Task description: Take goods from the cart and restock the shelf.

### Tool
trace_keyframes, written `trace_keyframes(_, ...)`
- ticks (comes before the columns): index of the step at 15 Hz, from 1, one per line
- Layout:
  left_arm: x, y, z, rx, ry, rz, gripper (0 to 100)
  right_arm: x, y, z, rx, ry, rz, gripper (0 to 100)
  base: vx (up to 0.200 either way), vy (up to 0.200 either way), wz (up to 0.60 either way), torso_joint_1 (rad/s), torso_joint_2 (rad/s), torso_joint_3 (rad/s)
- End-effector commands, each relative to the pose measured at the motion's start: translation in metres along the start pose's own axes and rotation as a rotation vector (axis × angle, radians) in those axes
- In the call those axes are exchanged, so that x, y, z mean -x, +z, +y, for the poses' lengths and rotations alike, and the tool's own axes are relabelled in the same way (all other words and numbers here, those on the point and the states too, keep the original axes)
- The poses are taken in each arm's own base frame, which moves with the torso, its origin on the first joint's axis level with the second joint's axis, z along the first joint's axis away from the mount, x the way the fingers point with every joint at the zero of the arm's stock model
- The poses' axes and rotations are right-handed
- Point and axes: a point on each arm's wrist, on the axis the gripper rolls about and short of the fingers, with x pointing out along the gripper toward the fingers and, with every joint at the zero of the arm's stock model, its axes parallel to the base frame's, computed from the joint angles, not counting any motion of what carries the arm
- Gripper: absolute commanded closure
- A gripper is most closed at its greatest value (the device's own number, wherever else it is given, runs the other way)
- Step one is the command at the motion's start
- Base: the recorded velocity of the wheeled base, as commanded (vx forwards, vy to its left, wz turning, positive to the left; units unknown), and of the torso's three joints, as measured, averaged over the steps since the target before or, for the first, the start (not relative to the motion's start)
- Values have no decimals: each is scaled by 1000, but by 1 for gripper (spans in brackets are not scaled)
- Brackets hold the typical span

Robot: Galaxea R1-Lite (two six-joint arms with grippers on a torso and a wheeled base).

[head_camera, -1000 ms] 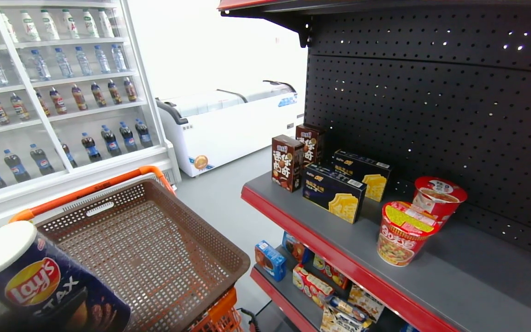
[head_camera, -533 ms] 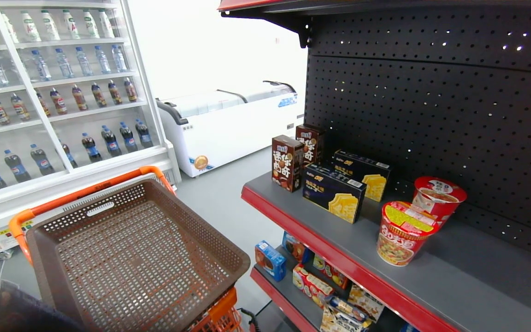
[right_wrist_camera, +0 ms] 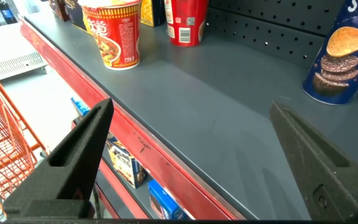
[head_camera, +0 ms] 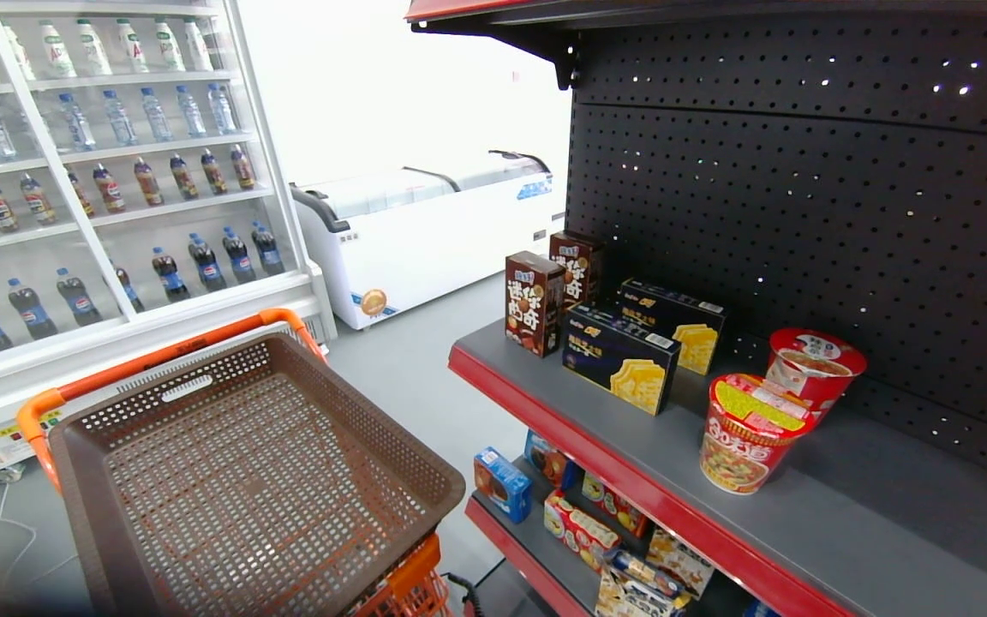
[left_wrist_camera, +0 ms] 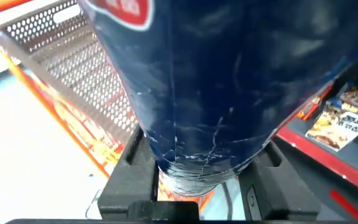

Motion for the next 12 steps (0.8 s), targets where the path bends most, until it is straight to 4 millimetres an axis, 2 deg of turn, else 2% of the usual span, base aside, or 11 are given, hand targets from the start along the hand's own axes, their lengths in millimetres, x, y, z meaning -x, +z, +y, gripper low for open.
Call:
trace_keyframes(1, 9, -7, 0, 0, 17, -66, 100, 0, 0, 0, -1, 0, 0, 0, 0, 0, 0, 0, 0, 0)
trace_keyframes(8, 15, -9, -1, 6, 56, -139, 100, 0, 0, 0, 1, 0, 0, 0, 0, 0, 0, 0, 0, 0)
trace_keyframes(12, 21, 19, -3, -6, 1, -182, 100, 0, 0, 0, 1, 0, 0, 0, 0, 0, 0, 0, 0, 0)
